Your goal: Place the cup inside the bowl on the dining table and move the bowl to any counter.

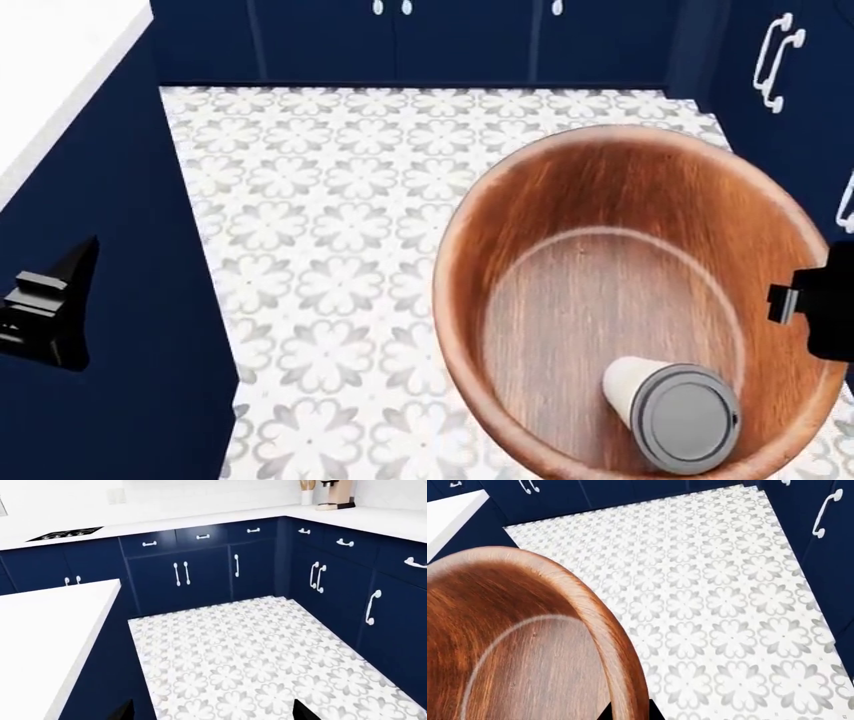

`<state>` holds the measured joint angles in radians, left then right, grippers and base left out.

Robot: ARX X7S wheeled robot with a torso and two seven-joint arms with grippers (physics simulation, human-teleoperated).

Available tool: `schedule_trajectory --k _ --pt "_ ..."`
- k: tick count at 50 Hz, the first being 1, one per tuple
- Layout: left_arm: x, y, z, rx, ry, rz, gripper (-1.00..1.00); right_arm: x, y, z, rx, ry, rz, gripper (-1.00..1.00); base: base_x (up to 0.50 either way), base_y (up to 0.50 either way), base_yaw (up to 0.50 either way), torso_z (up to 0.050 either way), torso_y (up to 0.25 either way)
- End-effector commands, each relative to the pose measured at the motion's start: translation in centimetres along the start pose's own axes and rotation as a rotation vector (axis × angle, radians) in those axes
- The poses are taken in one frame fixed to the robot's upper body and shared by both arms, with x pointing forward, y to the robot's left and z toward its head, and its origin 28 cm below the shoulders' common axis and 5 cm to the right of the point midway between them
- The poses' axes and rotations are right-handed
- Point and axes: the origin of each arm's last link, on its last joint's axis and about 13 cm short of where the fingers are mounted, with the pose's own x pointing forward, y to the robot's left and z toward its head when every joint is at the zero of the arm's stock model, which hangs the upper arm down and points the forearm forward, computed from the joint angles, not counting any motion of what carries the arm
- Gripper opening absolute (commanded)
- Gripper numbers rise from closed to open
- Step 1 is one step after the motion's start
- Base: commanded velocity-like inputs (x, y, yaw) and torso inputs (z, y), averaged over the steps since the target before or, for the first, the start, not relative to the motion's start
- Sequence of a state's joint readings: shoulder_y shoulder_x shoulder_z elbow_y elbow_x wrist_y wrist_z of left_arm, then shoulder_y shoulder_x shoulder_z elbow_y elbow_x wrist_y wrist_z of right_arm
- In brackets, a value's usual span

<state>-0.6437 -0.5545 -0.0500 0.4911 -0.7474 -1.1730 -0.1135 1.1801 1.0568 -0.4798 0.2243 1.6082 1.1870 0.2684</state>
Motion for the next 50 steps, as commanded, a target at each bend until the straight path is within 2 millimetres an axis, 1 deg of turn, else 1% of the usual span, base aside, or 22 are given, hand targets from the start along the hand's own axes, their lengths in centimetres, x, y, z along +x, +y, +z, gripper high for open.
schedule_trajectory --k 1,7,9,11,16,23,27,33,36,38,44,50 --pt "0.29 0.04 -0.25 0.019 -0.005 0.016 1.00 -0.05 0.03 0.45 0.027 -0.042 0.027 -1.00 0.50 0.00 0.00 0.000 0.000" --pt "0.26 0.09 -0.25 0.019 -0.005 0.016 1.00 0.17 0.08 0.32 0.030 -0.040 0.034 -1.00 0.50 0.00 0.00 0.002 0.002" --pt "0.19 0.27 -0.25 0.018 -0.005 0.016 1.00 0.15 0.09 0.46 0.028 -0.041 0.035 -1.00 0.50 0.00 0.00 0.000 0.000" --pt "0.37 -0.02 -0.08 0.022 -0.006 0.013 1.00 0.00 0.08 0.75 0.029 -0.047 0.034 -1.00 0.50 0.00 0.00 0.000 0.000" --pt "0.33 0.12 0.02 0.022 -0.008 0.013 1.00 0.12 0.01 0.77 0.027 -0.044 0.033 -1.00 0.50 0.00 0.00 0.000 0.002" --pt "0.55 -0.25 0.01 0.024 -0.007 0.009 1.00 0.21 -0.01 0.70 0.027 -0.038 0.036 -1.00 0.50 0.00 0.00 0.000 0.001" --pt "0.61 -0.14 0.13 0.027 -0.007 0.008 1.00 0.27 -0.11 0.50 0.035 -0.045 0.036 -1.00 0.50 0.00 0.00 0.000 0.003" --pt "0.67 -0.31 -0.18 0.027 -0.002 0.006 1.00 0.40 -0.09 0.47 0.036 -0.039 0.040 -1.00 0.50 0.00 0.00 0.000 0.002" --pt "0.51 0.06 -0.21 0.026 -0.002 0.005 1.00 0.34 -0.09 0.45 0.036 -0.041 0.037 -1.00 0.50 0.00 0.00 0.000 0.000" --pt "0.44 0.18 -0.27 0.025 -0.003 0.006 1.00 0.46 -0.14 0.09 0.039 -0.034 0.037 -1.00 0.50 0.00 0.00 0.000 0.000" --pt "0.65 -0.16 -0.41 0.027 -0.003 0.007 1.00 0.58 0.00 0.20 0.036 -0.028 0.037 -1.00 0.50 0.00 0.00 0.000 0.002" --pt "0.67 -0.04 -0.55 0.032 -0.007 0.008 1.00 0.73 0.29 0.66 0.038 -0.044 0.049 -1.00 0.50 0.00 0.00 0.000 0.002"
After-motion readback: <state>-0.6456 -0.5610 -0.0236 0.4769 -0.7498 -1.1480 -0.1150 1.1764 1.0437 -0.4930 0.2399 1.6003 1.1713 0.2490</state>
